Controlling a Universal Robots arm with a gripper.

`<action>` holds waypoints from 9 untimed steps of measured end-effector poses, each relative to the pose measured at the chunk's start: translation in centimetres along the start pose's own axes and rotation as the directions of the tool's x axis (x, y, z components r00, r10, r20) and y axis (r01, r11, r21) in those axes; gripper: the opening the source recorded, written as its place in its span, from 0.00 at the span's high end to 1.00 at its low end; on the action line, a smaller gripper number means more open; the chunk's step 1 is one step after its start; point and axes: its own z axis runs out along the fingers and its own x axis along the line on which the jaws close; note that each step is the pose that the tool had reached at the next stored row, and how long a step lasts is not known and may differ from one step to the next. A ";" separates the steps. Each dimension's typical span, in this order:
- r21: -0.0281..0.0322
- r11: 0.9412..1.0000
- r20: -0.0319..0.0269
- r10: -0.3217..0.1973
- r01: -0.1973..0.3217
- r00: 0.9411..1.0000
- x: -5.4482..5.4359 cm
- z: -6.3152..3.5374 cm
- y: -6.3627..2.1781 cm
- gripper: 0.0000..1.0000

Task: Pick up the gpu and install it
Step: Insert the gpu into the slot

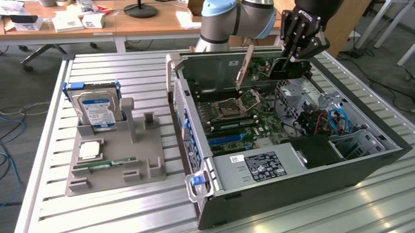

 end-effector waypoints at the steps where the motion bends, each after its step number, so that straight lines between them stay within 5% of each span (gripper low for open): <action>1: 0.000 1.000 0.000 -0.001 0.001 1.000 0.0 0.01 0.03 0.74; 9: 0.000 1.000 0.000 -0.002 0.002 1.000 0.0 0.07 0.93 0.74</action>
